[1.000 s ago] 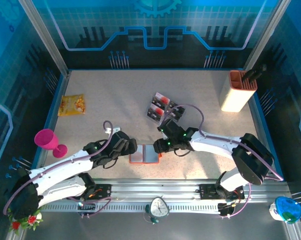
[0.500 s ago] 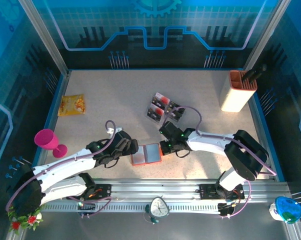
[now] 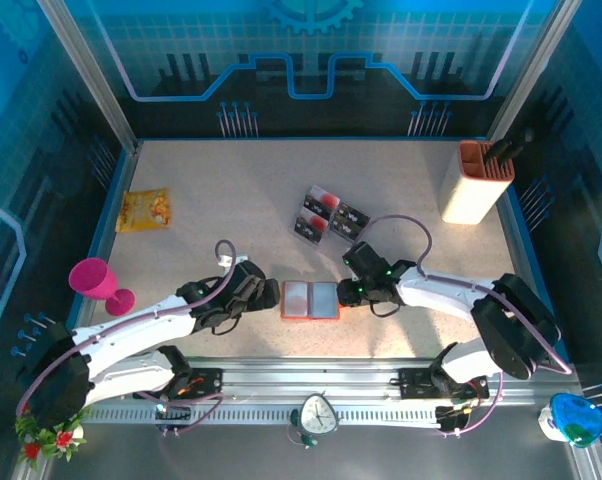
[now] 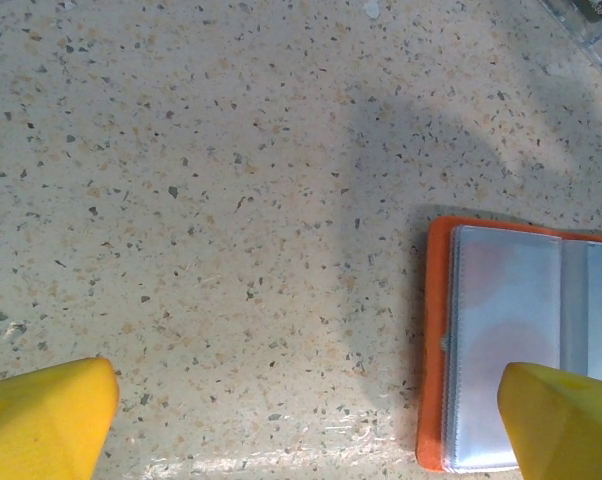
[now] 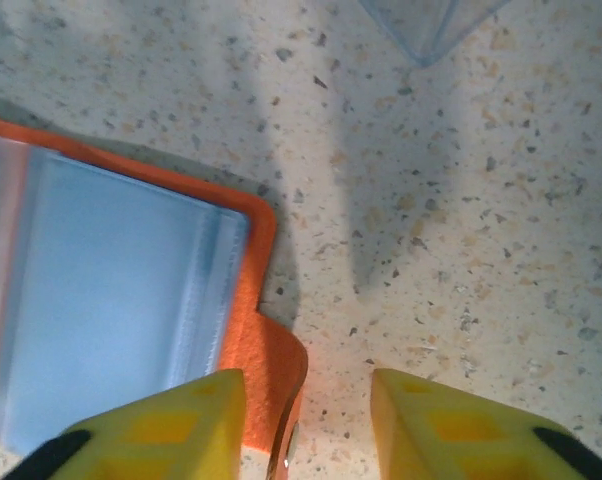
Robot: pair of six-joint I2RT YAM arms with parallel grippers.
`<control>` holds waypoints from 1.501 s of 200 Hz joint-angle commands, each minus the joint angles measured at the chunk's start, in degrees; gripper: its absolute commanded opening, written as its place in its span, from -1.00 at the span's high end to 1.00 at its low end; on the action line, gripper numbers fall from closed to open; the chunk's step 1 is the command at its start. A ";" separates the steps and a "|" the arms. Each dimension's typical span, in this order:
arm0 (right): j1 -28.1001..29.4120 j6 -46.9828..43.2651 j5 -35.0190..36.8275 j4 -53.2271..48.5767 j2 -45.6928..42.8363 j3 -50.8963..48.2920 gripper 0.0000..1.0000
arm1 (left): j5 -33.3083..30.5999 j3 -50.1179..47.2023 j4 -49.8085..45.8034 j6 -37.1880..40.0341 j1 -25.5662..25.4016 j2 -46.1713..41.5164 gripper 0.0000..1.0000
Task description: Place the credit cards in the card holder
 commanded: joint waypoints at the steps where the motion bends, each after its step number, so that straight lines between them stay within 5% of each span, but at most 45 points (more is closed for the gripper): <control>1: -0.97 -1.91 -1.03 -3.23 -4.11 3.10 0.16 | 0.61 -0.21 1.08 0.73 0.35 0.77 -0.99; 37: -2.95 -10.63 -1.29 -8.38 -3.01 13.80 0.12 | 0.81 -0.70 1.78 0.87 0.40 1.46 -0.98; 145: -2.13 -25.32 3.66 -21.55 25.18 48.20 0.15 | -2.54 2.20 -2.61 -0.25 0.38 4.96 -0.99; 300: -1.32 -31.12 11.43 -28.94 43.86 67.19 0.31 | -4.62 5.45 -2.63 4.29 0.35 4.45 -0.99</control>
